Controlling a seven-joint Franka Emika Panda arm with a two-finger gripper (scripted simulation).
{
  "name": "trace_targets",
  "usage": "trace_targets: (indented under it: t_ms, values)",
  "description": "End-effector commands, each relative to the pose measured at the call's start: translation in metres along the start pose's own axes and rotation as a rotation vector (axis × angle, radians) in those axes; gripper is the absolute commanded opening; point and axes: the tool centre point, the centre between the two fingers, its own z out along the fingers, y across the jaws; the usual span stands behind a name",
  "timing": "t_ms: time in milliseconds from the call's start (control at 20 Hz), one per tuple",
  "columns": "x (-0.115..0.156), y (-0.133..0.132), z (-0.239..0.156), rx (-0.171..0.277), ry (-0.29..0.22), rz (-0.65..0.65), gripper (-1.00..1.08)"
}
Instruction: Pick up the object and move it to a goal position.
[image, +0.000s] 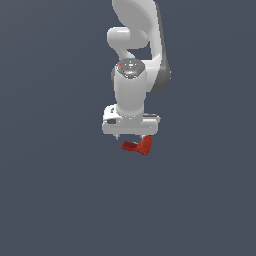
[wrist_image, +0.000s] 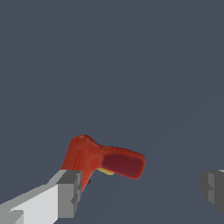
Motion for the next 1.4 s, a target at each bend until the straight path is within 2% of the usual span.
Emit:
trace_targets:
  t_ms: [0, 300, 650, 1000, 1350]
  values:
    - [0.0, 0.0, 0.0, 0.0, 0.0, 0.0, 1.08]
    - [-0.005, -0.002, 0.006, 0.001, -0.019, -0.001, 1.08]
    - [-0.007, -0.006, 0.01, 0.001, -0.014, 0.008, 1.08]
    - [-0.012, -0.022, 0.027, 0.004, 0.007, 0.047, 1.08]
    - [-0.025, -0.047, 0.055, 0.005, 0.049, 0.122, 1.08]
